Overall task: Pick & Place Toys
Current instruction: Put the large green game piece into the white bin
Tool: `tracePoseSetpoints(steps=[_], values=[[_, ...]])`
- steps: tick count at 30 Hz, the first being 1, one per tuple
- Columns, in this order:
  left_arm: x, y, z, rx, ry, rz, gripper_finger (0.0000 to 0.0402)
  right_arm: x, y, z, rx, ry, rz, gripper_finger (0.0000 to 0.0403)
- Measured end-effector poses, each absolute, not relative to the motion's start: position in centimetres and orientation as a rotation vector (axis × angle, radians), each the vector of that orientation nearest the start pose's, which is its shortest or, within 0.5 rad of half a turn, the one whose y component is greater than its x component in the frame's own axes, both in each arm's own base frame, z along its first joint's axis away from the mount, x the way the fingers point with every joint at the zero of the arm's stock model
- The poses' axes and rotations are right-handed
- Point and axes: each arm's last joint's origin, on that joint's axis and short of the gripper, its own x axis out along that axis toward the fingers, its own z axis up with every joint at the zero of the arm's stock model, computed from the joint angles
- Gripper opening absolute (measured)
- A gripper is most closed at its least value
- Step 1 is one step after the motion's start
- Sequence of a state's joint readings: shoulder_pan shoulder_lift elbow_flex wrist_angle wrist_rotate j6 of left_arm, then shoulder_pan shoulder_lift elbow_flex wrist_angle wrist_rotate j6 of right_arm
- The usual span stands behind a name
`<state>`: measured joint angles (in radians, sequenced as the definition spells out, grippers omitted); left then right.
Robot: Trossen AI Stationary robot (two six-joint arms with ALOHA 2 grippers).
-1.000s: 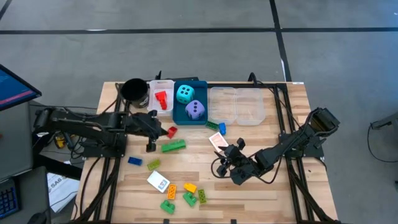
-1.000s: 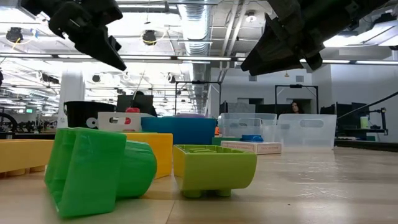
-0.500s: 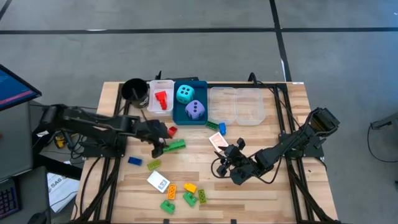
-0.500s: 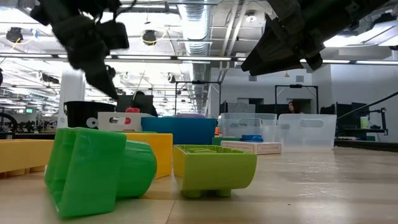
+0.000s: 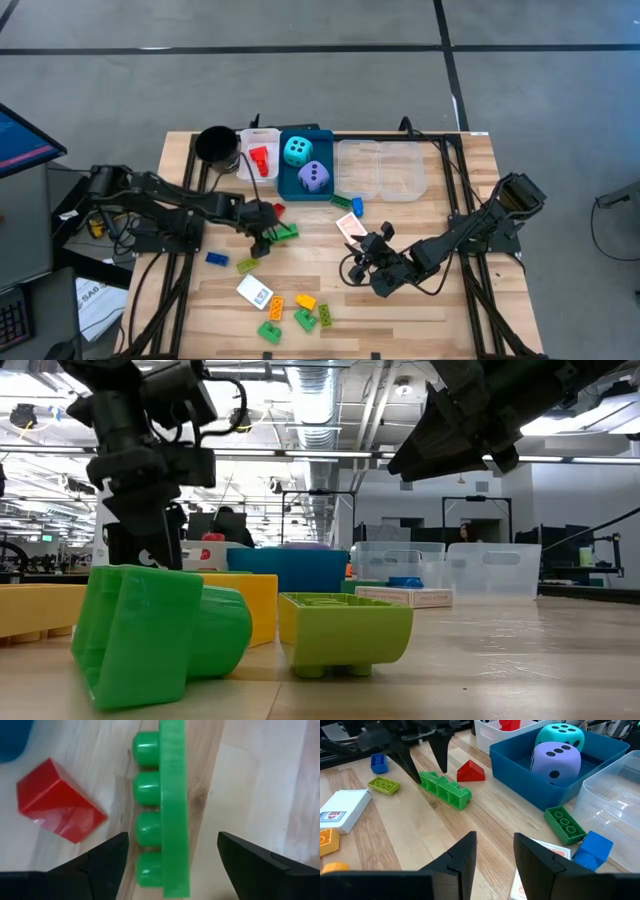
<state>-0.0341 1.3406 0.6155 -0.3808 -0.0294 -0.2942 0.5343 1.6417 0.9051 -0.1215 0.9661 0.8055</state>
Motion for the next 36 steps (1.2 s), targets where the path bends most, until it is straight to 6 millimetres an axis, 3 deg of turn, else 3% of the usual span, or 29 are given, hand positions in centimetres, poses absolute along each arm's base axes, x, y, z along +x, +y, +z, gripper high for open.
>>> tracePoseSetpoints(steps=[14,18,23,36], values=[[23.9,-0.8,12.9,-0.218,1.162,0.170,0.0291,28.4,14.0,18.3,0.179,0.417,-0.612,0.0126],[23.9,-1.0,12.7,-0.204,1.172,0.176,0.0256,28.4,14.0,18.3,0.180,0.417,-0.612,0.0126],[23.9,-1.0,13.2,-0.210,1.142,0.167,0.0161,28.4,14.0,18.3,0.187,0.414,-0.614,0.0126],[24.2,-1.0,14.1,-0.212,1.056,0.162,0.0157,28.4,14.0,18.3,0.191,0.412,-0.614,0.0126]])
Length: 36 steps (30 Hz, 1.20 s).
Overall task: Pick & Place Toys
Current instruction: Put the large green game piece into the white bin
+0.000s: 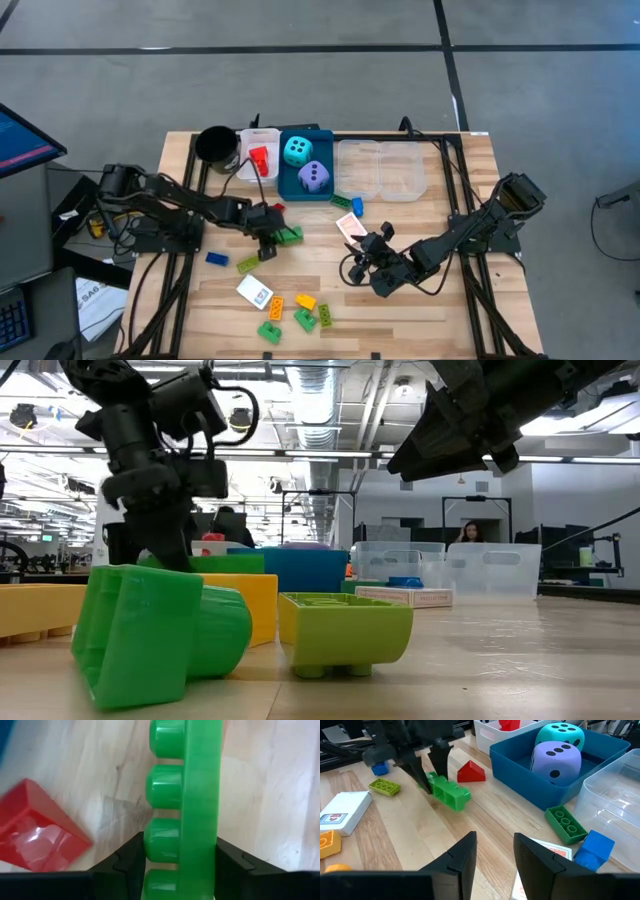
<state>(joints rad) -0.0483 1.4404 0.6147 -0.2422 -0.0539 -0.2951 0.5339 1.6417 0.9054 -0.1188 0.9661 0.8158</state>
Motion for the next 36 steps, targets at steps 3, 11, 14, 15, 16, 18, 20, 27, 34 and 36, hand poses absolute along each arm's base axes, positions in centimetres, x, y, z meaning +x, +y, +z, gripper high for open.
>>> tracePoseSetpoints(steps=[3,11,14,15,16,18,20,27,34,36], values=[[24.4,-1.0,14.9,-0.213,0.992,0.161,0.0157,28.4,14.0,18.3,0.192,0.411,-0.614,0.0126],[23.6,0.1,19.9,-0.117,0.665,0.396,0.0157,28.5,14.1,18.4,0.222,0.397,-0.616,0.0126],[22.7,0.9,21.7,-0.058,0.558,0.541,0.0157,28.5,14.1,18.4,0.227,0.390,-0.616,0.0126],[22.4,1.3,22.2,-0.046,0.534,0.590,0.0157,28.6,14.1,18.5,0.234,0.384,-0.616,0.0126],[22.1,1.6,22.7,-0.040,0.502,0.621,0.0157,28.7,14.0,18.5,0.239,0.379,-0.618,0.0126],[21.6,2.2,23.3,-0.031,0.479,0.688,0.0157,28.8,13.8,18.6,0.237,0.373,-0.623,0.0126],[21.1,2.8,23.7,-0.032,0.462,0.736,0.0157,29.2,13.3,18.7,0.224,0.369,-0.634,0.0126],[20.8,5.7,23.2,0.000,0.497,0.890,0.0157,30.8,10.5,19.1,0.205,0.339,-0.696,0.0126],[20.3,8.9,22.5,-0.026,0.532,1.049,0.0157,31.5,8.6,19.2,0.207,0.357,-0.709,0.0126],[20.0,9.7,22.0,-0.032,0.553,1.096,0.0157,31.6,8.5,19.2,0.207,0.361,-0.707,0.0126]])
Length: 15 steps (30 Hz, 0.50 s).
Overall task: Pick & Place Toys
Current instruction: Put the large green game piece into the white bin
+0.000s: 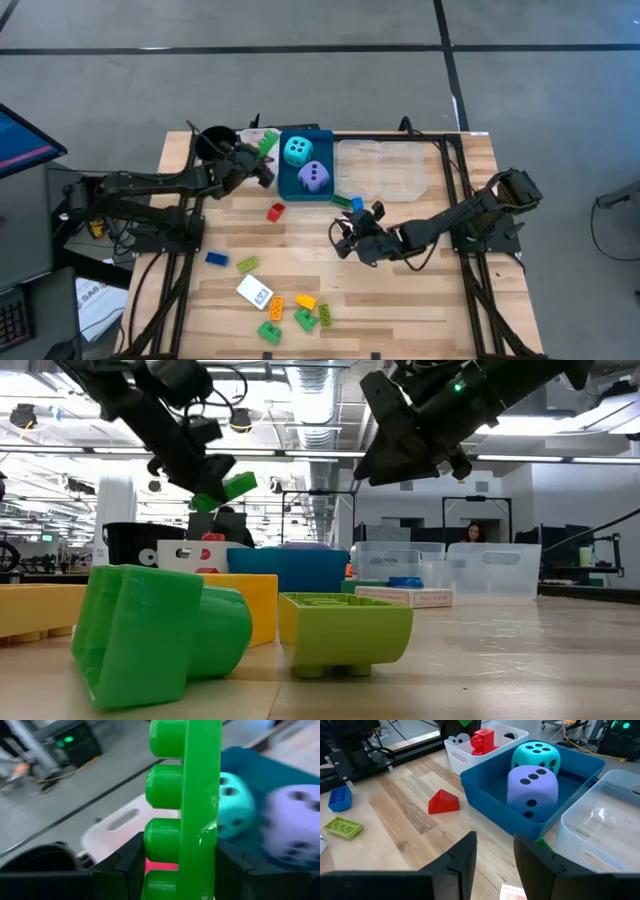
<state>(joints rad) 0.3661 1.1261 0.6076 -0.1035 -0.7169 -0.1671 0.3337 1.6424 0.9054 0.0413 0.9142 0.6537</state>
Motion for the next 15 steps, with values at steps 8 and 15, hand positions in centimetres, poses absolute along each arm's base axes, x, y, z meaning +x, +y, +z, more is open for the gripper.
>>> tracePoseSetpoints(steps=[8,15], values=[[19.1,11.9,21.0,-0.082,0.613,1.201,0.0157,31.5,8.5,19.1,0.196,0.369,-0.706,0.0126],[19.0,12.7,19.8,-0.144,0.648,1.249,0.0157,31.5,8.5,19.1,0.191,0.374,-0.707,0.0126]])
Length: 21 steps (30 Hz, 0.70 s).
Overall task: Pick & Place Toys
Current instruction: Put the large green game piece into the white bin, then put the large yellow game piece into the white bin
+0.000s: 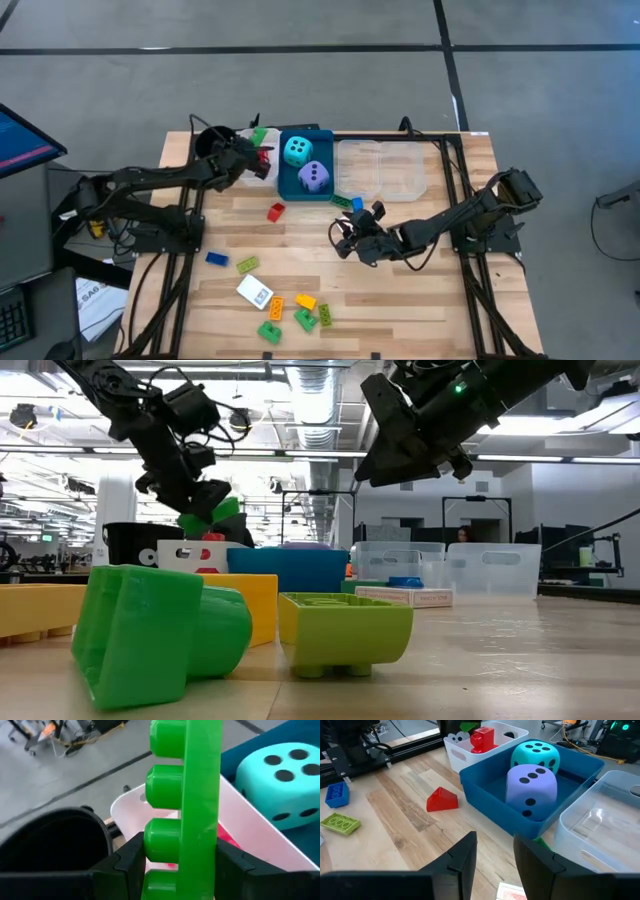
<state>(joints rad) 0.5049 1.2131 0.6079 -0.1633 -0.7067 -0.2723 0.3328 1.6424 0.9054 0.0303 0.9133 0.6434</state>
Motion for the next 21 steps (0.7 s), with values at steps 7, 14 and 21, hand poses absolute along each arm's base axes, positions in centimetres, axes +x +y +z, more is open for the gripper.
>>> tracePoseSetpoints(steps=[7,14,21], values=[[19.2,12.9,18.3,-0.194,0.708,1.280,0.0189,31.5,8.5,19.1,0.191,0.374,-0.707,0.0126],[19.3,13.0,17.9,-0.237,0.690,1.297,0.0323,31.5,8.5,19.1,0.191,0.374,-0.707,0.0126],[19.5,12.6,18.5,-0.317,0.679,1.126,0.0361,31.5,8.5,19.1,0.168,0.382,-0.702,0.0126]])
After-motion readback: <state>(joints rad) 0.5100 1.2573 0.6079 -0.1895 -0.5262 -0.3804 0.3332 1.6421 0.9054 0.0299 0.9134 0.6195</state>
